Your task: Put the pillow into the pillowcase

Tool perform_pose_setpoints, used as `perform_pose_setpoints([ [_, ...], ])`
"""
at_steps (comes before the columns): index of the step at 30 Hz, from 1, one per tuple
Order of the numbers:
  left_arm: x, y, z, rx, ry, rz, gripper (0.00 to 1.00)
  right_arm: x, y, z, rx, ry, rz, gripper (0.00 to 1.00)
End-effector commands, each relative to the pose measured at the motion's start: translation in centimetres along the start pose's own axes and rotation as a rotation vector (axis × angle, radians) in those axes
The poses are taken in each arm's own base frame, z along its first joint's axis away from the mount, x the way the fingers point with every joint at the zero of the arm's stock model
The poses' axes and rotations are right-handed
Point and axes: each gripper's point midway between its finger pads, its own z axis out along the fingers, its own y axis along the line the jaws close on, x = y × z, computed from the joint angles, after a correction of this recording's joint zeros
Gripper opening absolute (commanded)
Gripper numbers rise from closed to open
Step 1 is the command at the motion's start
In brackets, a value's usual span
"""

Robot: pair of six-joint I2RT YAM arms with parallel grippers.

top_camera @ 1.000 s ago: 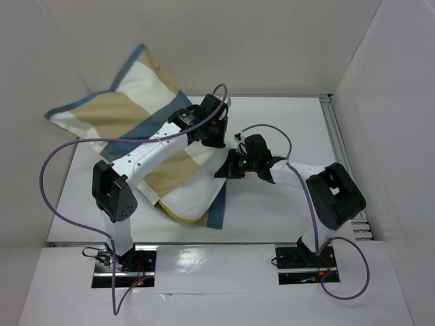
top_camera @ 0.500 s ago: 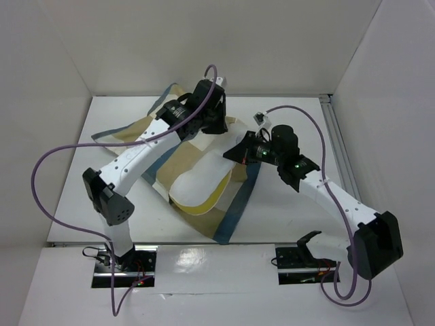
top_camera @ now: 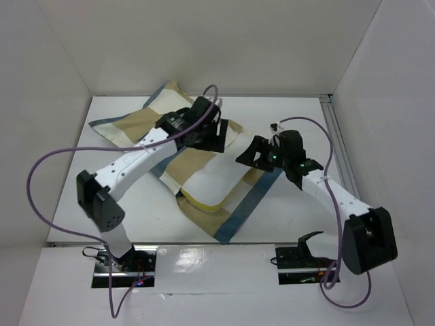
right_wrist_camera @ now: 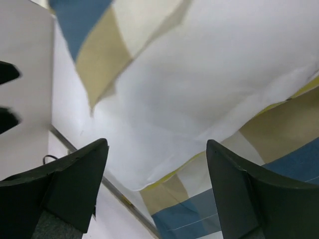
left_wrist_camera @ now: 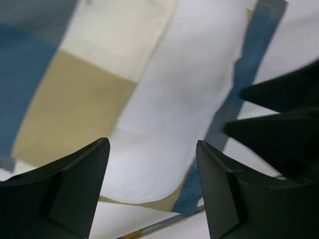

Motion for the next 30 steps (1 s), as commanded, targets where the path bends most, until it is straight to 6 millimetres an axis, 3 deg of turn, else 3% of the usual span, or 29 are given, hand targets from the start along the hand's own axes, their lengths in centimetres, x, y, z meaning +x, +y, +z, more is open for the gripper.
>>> perform_pose_setpoints([
  [1,1.9,4.6,-1.0,-0.15,-0.036,0.037,0.82,0.3,0.9,-2.0,-0.034,-0.019,0.009,0.9],
  [4,3.5,6.6,-1.0,-0.243,-0.048,0.071,0.82,2.1,-0.1,-1.9,-0.023,0.013,0.049,0.91],
  [5,5.6,7.6,-0.1,-0.287,-0.005,0.097,0.83,2.7,-0.5,-1.8,-0.012,0.026,0.081,0.92],
  [12,9.9,10.2,2.1,-0.388,0.092,0.106,0.83,3.3,0.1,-1.6,-0.073,0.032,0.117,0.96],
  [16,10.1,11.5,3.5,-0.428,0.123,0.066,0.82,4.6,0.6,-0.9,-0.066,0.066,0.109,0.97],
  [18,9.3,12.0,3.8,-0.447,0.111,0.041,0.77,5.6,1.0,-0.2,-0.077,0.105,0.121,0.97],
  [22,9.5,12.9,4.8,-0.473,0.146,0.05,0.71,7.4,4.2,1.3,-0.144,0.149,0.083,0.98],
  [26,9.9,13.8,4.5,-0.501,0.179,0.035,0.63,9.2,4.6,2.8,-0.095,0.196,0.039,0.98],
  [30,8.9,14.4,3.1,-0.485,0.144,-0.005,0.53,10.2,4.6,3.9,-0.095,0.226,0.03,0.97],
])
